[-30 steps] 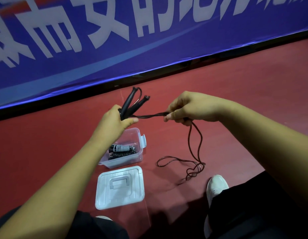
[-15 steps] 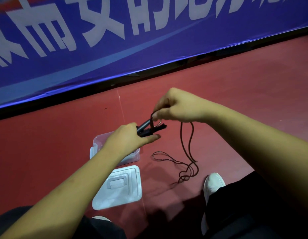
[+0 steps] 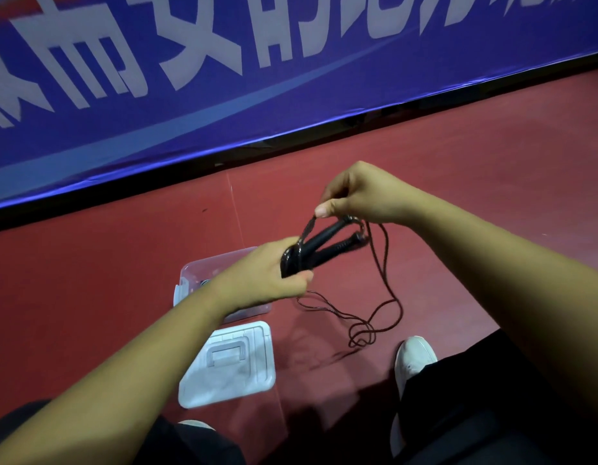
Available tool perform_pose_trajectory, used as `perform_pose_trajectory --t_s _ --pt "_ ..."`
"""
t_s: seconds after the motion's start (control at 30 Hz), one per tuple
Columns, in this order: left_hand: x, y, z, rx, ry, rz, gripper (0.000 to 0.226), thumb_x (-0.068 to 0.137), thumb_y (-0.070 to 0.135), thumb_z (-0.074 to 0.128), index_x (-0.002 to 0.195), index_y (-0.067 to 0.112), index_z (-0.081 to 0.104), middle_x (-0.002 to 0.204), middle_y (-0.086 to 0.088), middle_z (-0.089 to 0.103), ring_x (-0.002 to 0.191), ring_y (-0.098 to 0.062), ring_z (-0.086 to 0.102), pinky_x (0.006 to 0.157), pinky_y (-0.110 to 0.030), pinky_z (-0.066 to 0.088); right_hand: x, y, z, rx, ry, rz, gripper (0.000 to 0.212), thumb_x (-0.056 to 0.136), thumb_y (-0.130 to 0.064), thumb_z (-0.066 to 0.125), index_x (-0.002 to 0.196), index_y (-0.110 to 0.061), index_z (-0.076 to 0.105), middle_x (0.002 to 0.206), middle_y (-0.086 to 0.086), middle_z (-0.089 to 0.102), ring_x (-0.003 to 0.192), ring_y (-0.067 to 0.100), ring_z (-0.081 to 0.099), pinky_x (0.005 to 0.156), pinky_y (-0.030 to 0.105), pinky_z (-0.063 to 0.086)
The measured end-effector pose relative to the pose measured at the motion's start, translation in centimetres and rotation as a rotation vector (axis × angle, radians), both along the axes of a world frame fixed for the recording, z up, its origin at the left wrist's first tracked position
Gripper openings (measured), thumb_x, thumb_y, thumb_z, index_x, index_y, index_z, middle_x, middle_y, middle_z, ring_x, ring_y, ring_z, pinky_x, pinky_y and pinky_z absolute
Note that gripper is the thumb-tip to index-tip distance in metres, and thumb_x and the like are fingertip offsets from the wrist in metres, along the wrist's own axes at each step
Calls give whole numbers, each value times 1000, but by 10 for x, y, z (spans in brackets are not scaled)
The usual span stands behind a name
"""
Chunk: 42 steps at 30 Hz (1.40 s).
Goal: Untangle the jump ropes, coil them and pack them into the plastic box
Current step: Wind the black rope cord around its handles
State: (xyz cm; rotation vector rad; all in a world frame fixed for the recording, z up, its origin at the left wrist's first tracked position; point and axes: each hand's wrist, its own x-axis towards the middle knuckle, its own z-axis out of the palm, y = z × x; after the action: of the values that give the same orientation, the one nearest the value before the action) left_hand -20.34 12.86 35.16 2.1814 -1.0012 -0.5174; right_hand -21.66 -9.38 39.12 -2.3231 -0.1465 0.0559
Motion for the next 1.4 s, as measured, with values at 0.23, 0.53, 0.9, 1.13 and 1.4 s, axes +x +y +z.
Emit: perform_pose_trajectory --t_s 0.23,0.53,0.9,1.13,1.4 --pt "6 6 8 -493 302 199 48 75 23 69 118 34 49 66 7 51 45 -12 41 44 -23 36 -2 5 -4 82 92 45 20 93 -21 66 78 -13 76 54 -2 56 43 6 41 44 16 34" --pt "28 18 12 -442 157 476 22 87 5 68 85 16 49 54 3 45 42 -13 40 44 -22 35 -9 2 5 53 102 36 33 94 -40 62 78 -14 73 57 -1 54 49 11 43 46 19 36" --pt "57 32 -12 -73 -202 561 14 77 10 68 80 12 54 62 -2 48 55 -22 43 54 -32 35 -20 27 17 -148 -31 215 14 92 -23 66 94 -14 75 78 9 70 70 29 61 66 37 50" --pt "40 17 -17 206 -219 453 11 79 24 71 87 27 65 68 1 64 66 -20 62 54 -27 41 -21 35 23 -157 -201 188 12 90 -19 68 87 -12 77 62 3 63 52 20 49 49 29 34" --pt "14 0 -12 279 -87 198 45 80 59 70 78 16 58 62 2 51 58 -16 46 55 -32 32 -16 28 17 -95 -239 87 9 88 -21 72 88 -16 78 76 -10 72 69 2 66 63 20 47"
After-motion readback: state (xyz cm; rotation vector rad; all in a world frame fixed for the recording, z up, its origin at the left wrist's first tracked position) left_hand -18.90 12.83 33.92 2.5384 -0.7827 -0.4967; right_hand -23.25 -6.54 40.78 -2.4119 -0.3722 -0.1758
